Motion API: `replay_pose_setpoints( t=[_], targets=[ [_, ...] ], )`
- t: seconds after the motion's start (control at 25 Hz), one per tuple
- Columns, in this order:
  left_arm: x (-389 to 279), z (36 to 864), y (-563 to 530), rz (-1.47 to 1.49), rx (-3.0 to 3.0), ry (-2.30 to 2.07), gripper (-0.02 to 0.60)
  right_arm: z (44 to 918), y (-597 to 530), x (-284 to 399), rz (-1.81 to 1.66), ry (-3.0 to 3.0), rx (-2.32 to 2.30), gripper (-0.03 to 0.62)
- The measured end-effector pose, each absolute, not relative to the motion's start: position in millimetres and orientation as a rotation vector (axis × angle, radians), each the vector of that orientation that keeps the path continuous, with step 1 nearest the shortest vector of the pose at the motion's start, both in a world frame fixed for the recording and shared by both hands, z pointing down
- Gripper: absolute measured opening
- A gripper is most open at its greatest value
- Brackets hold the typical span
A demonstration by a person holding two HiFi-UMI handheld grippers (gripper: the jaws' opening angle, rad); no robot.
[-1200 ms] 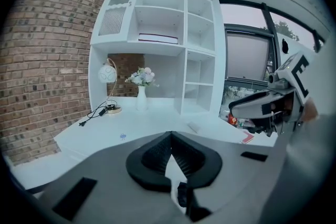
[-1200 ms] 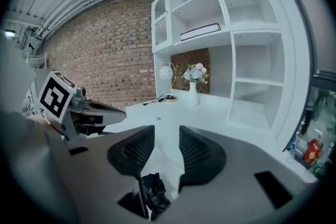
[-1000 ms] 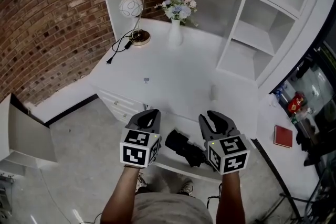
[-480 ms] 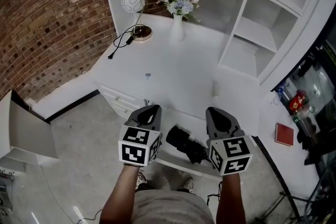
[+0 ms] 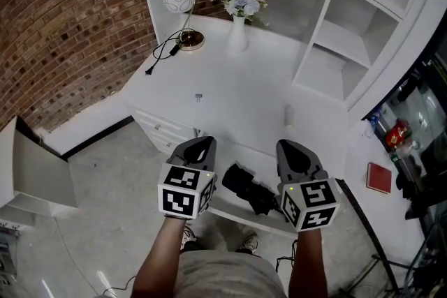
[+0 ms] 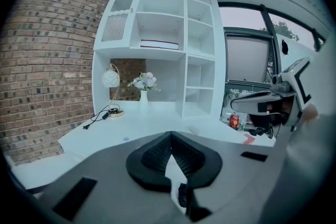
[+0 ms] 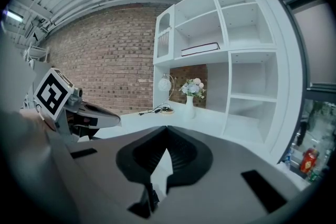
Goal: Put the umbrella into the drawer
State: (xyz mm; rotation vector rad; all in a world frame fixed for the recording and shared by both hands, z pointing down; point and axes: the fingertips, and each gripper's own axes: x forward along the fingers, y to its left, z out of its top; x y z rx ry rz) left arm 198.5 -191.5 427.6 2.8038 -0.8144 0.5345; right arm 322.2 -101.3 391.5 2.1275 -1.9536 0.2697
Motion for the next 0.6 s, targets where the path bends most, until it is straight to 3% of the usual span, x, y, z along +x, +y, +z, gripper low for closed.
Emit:
replay_pose_setpoints(
  t=[0.6],
  targets=[
    [199.7, 429.9, -190.7, 0.556, 2.801, -0.802, -0.006, 391.6, -103.7, 318.2, 0.271, -1.954, 2.092, 0.005]
  ],
)
